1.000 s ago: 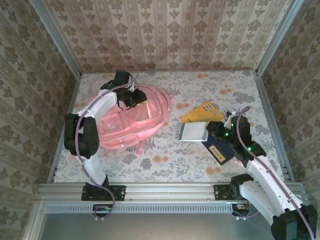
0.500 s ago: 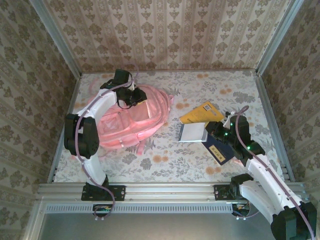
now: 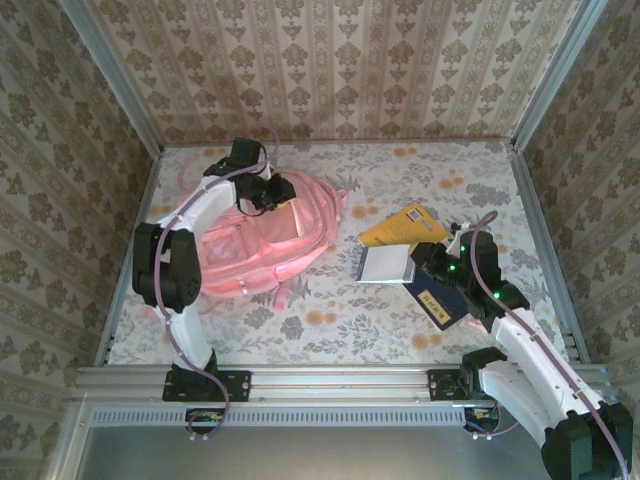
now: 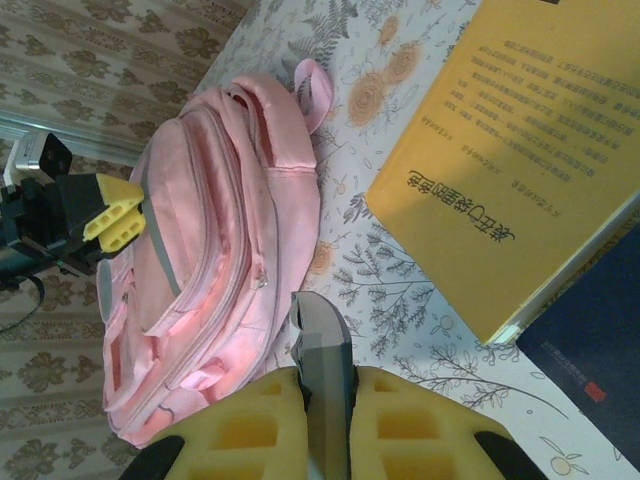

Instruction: Pack the student bag

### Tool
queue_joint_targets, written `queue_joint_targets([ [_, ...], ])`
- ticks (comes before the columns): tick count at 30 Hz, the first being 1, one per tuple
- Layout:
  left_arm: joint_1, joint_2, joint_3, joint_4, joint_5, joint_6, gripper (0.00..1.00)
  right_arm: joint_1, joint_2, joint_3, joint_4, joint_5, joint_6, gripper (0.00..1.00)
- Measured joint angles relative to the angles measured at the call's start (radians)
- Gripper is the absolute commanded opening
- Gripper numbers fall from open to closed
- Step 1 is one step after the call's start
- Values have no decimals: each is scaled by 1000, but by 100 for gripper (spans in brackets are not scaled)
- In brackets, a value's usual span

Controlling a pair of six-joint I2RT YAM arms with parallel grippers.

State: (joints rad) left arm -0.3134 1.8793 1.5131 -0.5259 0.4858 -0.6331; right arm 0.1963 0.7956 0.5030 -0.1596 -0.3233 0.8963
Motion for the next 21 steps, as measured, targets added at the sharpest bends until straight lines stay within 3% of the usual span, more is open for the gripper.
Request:
queue_joint_targets([
  [15, -14, 101, 65, -6, 2, -22, 31, -2, -4, -22, 0, 0, 0, 0],
  [18, -22, 119, 66, -6, -16, -26, 23, -3, -4, -22, 0, 0, 0, 0],
  [21, -22, 138, 86, -23, -24, -32, 5, -5, -6, -22, -1, 1, 0, 0],
])
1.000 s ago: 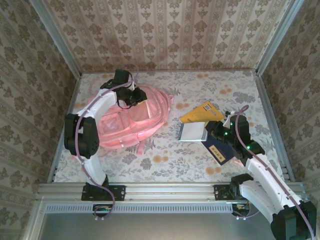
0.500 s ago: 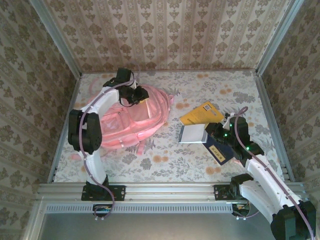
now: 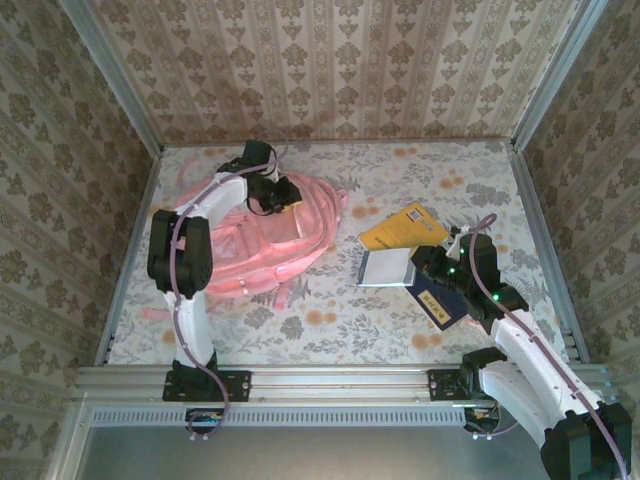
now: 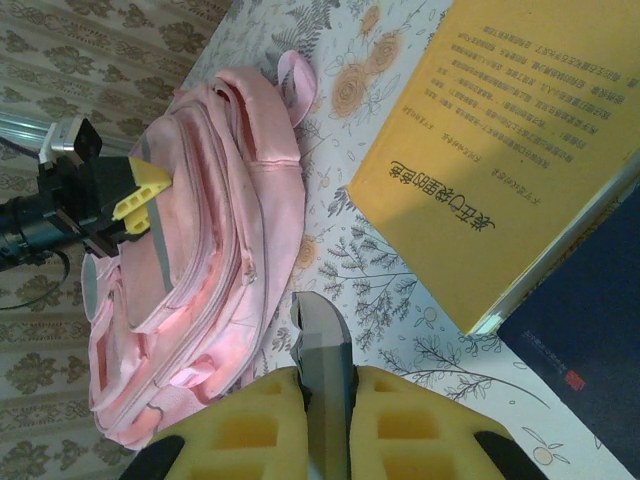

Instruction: Pack the student bag

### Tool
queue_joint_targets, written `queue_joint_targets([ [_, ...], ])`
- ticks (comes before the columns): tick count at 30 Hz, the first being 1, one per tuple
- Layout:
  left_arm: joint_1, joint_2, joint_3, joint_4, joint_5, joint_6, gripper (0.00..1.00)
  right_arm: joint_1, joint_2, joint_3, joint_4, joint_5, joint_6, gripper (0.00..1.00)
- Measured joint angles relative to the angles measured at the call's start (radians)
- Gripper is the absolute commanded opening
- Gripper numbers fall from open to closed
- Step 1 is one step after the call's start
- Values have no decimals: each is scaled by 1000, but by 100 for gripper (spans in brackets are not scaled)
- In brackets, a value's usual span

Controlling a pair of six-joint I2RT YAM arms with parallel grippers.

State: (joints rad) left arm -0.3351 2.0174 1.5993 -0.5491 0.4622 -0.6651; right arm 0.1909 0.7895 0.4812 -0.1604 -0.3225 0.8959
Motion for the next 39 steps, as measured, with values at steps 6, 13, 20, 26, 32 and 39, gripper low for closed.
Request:
queue_joint_targets([
  [6, -2, 10, 56, -45, 4, 16, 0, -4, -64, 16, -60, 18, -20, 0],
  [13, -42, -42, 112, -111, 80, 62, 0, -13, -89, 179, -217, 106, -93, 0],
  [20, -154, -251, 112, -253, 158, 175, 0, -16, -88, 356, -412, 271, -177, 0],
  [26, -82, -482, 47, -257, 274, 194, 0, -23, -89, 463, -467, 287, -231, 0],
  [32, -50, -541, -35, -172, 447, 141, 0, -24, -38, 461, -367, 14, -206, 0],
  [39, -50, -558, -114, -52, 561, 71, 0, -16, 81, 379, -166, -209, -89, 0],
])
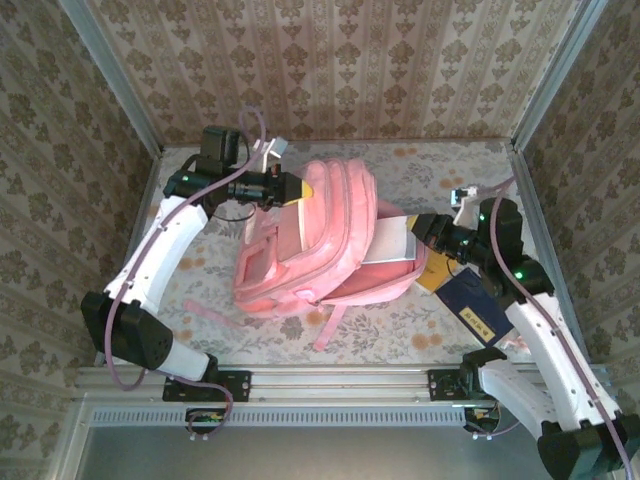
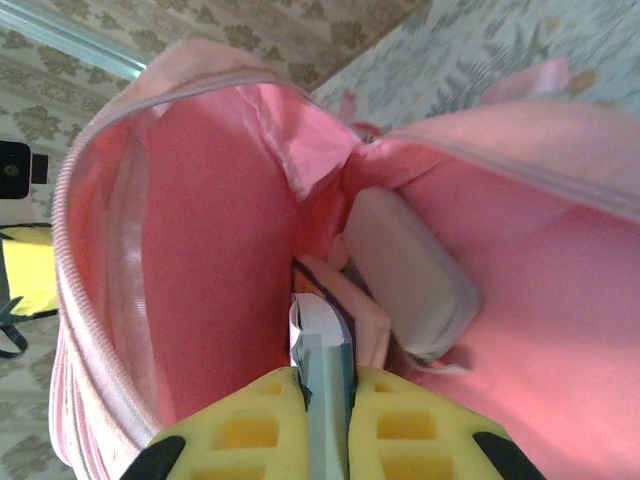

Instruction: Pack the student bag

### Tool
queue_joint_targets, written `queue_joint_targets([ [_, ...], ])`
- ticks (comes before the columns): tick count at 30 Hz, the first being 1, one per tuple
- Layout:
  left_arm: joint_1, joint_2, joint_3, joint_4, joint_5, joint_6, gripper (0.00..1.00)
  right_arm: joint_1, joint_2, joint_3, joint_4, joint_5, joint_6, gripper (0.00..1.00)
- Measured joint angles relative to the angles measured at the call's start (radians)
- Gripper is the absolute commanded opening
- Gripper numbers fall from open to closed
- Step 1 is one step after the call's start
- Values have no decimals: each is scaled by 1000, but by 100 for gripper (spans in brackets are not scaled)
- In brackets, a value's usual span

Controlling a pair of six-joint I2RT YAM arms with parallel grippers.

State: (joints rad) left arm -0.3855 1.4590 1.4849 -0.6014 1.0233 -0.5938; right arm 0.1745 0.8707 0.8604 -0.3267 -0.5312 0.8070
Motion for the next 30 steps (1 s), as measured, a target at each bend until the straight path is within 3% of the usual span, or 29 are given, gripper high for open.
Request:
queue_joint_targets([
  [11, -2, -3, -27, 88, 58, -66, 0, 208, 329, 26, 212, -20, 65, 0],
  [18, 5, -4, -27, 95, 58, -68, 0, 381, 588, 145, 258, 120, 65, 3],
  [23, 37, -11, -28, 88, 48, -64, 0, 471, 760, 230, 311, 219, 113, 55],
  [30, 116, -29, -35, 17, -11, -18, 0, 568, 897, 370, 307, 297, 109, 84],
])
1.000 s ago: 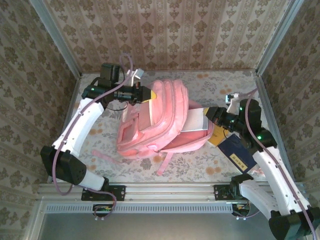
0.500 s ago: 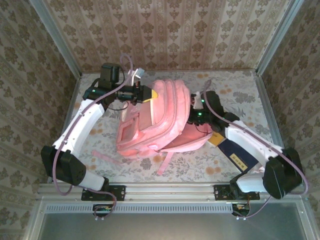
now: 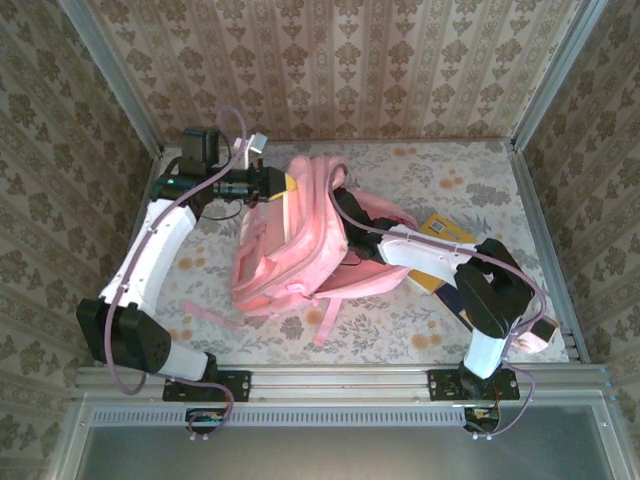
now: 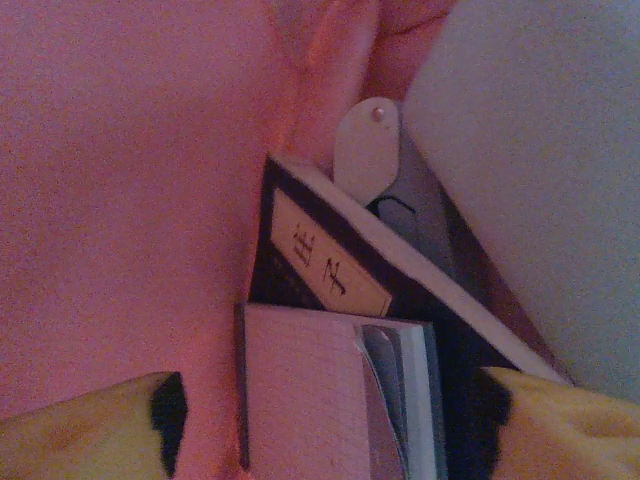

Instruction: Pack the student bag

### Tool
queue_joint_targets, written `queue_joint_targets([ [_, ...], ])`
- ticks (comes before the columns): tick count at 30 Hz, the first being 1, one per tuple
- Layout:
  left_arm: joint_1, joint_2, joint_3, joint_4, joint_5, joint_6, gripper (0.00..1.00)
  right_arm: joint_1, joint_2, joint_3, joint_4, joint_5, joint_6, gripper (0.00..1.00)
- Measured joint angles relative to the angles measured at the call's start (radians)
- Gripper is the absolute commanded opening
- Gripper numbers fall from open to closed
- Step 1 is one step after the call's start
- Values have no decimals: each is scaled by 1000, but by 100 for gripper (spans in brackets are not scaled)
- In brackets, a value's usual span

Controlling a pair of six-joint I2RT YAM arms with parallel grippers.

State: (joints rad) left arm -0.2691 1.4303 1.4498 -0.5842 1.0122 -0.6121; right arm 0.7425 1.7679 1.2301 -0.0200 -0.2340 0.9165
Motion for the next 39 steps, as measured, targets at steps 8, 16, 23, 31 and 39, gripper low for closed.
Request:
queue_joint_targets([
  [8, 28, -31, -3, -105, -185, 104, 0, -18, -211, -23, -164, 178, -113, 99],
  [16, -42, -26, -82, -47, -229, 100, 0, -59, -472, -100, -440, 412, -224, 99],
  [23, -175, 35, -110, 14, -307, 100, 0, -132, -713, -116, -785, 713, -233, 100],
  [31, -230, 79, -185, 101, -321, 100, 0, -610, -945, -232, -983, 690, -301, 100],
  [39, -240, 89, -249, 184, -322, 39, 0, -808, -963, -242, -1057, 711, -287, 100],
])
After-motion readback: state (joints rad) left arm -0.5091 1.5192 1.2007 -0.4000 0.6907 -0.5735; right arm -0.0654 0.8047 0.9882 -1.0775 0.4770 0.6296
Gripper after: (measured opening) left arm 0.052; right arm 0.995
